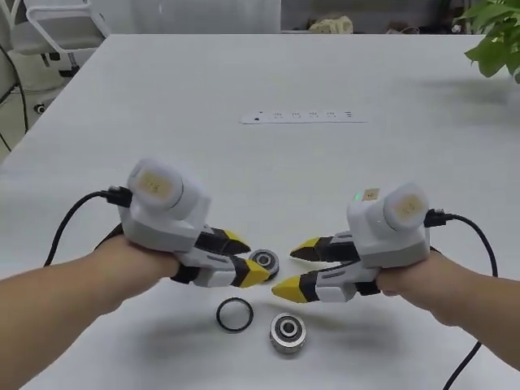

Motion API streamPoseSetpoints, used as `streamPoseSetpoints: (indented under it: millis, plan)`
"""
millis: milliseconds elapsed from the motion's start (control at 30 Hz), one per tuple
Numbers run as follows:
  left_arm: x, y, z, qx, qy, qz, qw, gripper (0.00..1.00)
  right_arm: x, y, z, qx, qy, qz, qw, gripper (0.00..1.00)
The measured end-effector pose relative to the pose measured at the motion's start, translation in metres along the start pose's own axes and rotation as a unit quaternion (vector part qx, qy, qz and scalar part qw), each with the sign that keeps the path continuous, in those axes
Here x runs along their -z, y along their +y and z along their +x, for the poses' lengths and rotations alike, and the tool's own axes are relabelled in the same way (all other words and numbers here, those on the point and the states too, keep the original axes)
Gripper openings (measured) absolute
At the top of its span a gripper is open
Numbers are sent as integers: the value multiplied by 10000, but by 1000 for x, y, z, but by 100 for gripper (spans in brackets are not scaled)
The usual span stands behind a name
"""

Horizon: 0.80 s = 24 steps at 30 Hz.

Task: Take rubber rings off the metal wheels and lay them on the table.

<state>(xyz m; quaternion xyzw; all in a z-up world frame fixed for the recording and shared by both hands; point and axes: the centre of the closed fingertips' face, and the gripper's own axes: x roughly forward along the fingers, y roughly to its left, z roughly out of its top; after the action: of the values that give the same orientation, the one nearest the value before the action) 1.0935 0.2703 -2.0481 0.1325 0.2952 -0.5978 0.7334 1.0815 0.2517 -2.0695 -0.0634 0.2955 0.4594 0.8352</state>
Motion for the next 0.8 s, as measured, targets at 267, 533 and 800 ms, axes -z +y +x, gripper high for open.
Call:
streamPoseSetpoints:
  millis: [267,533,800]
  plan:
    - [0,0,7,-2,40,70,10000,22,0,0,0,8,-8,7,10000,42]
    - [3,2,11,-86,123,295,9995,17,1,0,0,16,-4,12,10000,42]
    - [3,3,14,-320,237,777,9962,12,1,0,1,7,-10,3,10000,42]
